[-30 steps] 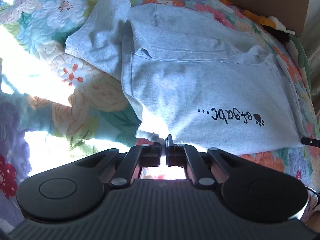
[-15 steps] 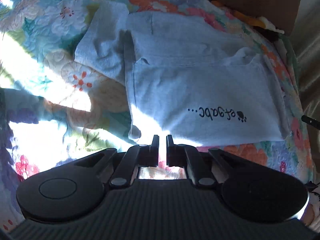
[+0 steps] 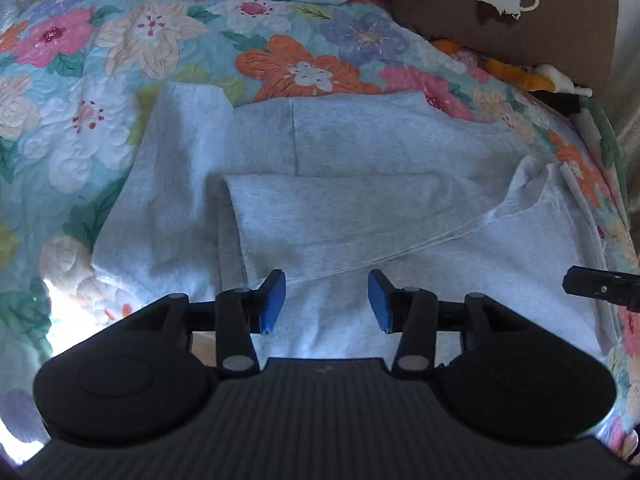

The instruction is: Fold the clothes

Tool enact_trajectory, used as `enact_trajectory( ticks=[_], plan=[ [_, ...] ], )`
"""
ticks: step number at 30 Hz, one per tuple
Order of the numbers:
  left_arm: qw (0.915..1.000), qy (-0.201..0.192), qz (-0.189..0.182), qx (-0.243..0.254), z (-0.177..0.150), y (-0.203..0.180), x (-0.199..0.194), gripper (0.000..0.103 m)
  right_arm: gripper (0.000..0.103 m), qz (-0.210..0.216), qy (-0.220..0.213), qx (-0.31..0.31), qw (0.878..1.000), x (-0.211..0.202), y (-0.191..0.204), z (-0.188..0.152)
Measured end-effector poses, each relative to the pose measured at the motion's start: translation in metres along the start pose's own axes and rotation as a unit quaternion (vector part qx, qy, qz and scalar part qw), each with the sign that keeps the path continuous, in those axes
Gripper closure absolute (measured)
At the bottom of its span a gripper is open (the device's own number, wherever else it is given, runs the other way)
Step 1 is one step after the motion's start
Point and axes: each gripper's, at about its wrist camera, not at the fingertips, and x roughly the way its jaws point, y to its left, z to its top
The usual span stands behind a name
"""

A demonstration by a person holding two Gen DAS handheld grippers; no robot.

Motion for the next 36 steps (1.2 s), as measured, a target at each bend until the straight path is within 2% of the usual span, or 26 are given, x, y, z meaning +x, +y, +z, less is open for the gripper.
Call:
enact_trajectory(
  ticks=[2,4,5,6,7,9,15,18,20,21,23,24,25,27,28,32,36],
  plan=[
    [0.9998,-0.003,0.007,-0.019,0.002,0.007,0.010,0.051,0.042,0.002,-0.002,0.044,0.999,0.016,-0.011,0.005],
    [0.9993,-0.014,0.002,-0.035,0.001,0.012,0.012,0.055,0.041,-0.001,-0.008,0.081,0.997,0.028,-0.019,0.007],
    [0.9993,-0.024,-0.001,-0.030,0.001,0.012,0.011,0.067,0.041,-0.002,-0.011,0.099,0.995,0.034,-0.023,0.008],
    [0.9994,-0.031,-0.001,-0.016,0.001,0.010,0.011,0.093,0.041,0.002,-0.018,0.114,0.993,0.038,-0.025,0.009],
    [0.9994,-0.036,0.000,-0.002,0.002,0.008,0.011,0.103,0.039,0.006,-0.026,0.131,0.991,0.044,-0.029,0.012],
    [0.9987,-0.043,0.002,0.028,0.005,0.003,0.012,0.103,0.033,0.007,-0.040,0.160,0.986,0.053,-0.033,0.016],
    [0.9917,-0.099,0.025,0.078,0.015,-0.012,0.002,0.103,0.032,0.032,-0.068,0.239,0.968,0.071,-0.044,0.028],
    [0.9943,-0.088,0.017,0.059,0.023,-0.007,0.005,0.103,0.024,0.024,-0.074,0.241,0.967,0.082,-0.045,0.039],
    [0.9969,-0.069,0.004,0.037,0.023,-0.001,0.007,0.103,0.024,0.010,-0.072,0.233,0.970,0.090,-0.043,0.047],
    [0.9972,-0.065,0.004,0.036,0.020,0.000,0.006,0.101,0.027,0.000,-0.071,0.226,0.972,0.093,-0.042,0.052],
    [0.9974,-0.056,0.017,0.042,0.014,-0.001,0.005,0.099,0.053,-0.029,-0.071,0.188,0.979,0.096,-0.034,0.060],
    [0.9973,-0.051,0.027,0.046,0.011,-0.001,0.005,0.094,0.077,-0.041,-0.070,0.171,0.982,0.097,-0.032,0.064],
    [0.9971,-0.045,0.032,0.052,0.007,0.000,0.005,0.091,0.084,-0.050,-0.070,0.157,0.984,0.098,-0.030,0.067],
    [0.9972,-0.038,0.036,0.052,0.002,0.003,0.005,0.064,0.089,-0.045,-0.069,0.152,0.985,0.099,-0.034,0.069],
    [0.9975,-0.042,0.033,0.047,0.000,0.006,0.004,0.061,0.090,-0.040,-0.070,0.153,0.985,0.098,-0.037,0.069],
    [0.9949,-0.093,0.021,0.035,-0.009,0.016,-0.006,0.064,0.092,-0.011,-0.083,0.157,0.984,0.091,-0.045,0.064],
    [0.9965,-0.076,-0.030,0.016,-0.008,0.022,-0.003,0.064,0.092,0.025,-0.102,0.144,0.984,0.086,-0.046,0.063]
  ],
)
